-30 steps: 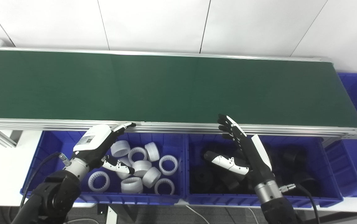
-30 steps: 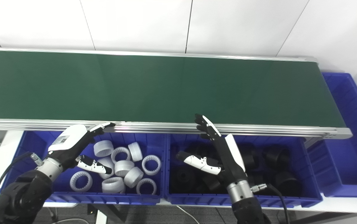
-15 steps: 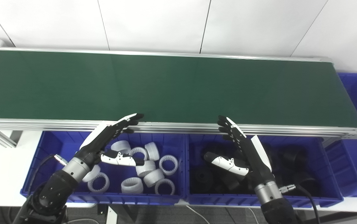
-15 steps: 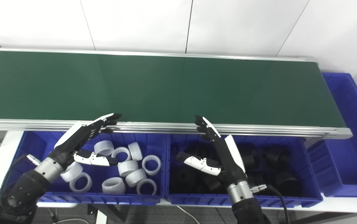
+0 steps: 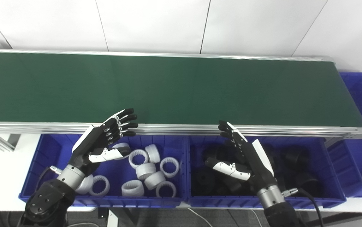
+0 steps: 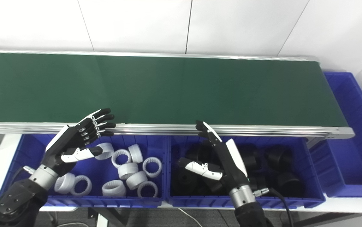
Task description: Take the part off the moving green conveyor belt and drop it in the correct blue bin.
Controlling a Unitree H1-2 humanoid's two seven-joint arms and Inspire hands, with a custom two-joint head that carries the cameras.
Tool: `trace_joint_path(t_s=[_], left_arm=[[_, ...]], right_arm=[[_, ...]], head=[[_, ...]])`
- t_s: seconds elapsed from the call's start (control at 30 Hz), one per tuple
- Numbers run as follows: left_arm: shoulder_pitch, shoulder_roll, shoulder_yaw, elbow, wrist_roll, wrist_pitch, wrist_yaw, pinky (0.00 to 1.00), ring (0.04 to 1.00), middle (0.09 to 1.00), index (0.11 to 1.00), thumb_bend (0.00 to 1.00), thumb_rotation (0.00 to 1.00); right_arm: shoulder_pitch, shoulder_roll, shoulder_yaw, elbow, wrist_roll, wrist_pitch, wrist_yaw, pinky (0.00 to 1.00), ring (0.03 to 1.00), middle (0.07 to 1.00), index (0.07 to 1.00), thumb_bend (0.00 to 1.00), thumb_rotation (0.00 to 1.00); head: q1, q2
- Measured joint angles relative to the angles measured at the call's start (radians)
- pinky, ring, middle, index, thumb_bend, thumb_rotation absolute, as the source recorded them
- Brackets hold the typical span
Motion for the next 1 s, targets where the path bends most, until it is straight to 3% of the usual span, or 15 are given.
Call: trace_joint_path(t_s=[0.2, 1.0], left_arm=[[0.008, -0.012, 0.000, 0.006, 0.000, -0.003, -0.004, 0.78, 0.839, 0.887, 0.893, 0.85, 0.31], [0.012, -0.030, 0.005, 0.068, 0.001, -0.077, -0.007, 0.78, 0.828, 0.873, 0.884, 0.83, 0.27]], right_arm=[[0.013, 0.000, 0.006, 0.011, -0.006, -0.003, -0.015, 0.80, 0.869, 0.900, 0.911, 0.76, 0.48], [0.014, -0.008, 0.016, 0.055, -0.004, -0.047, -0.035, 0.81, 0.876, 0.904, 0.918, 0.77, 0.49]], head=[[0.005, -0.038], [0.015, -0.092]])
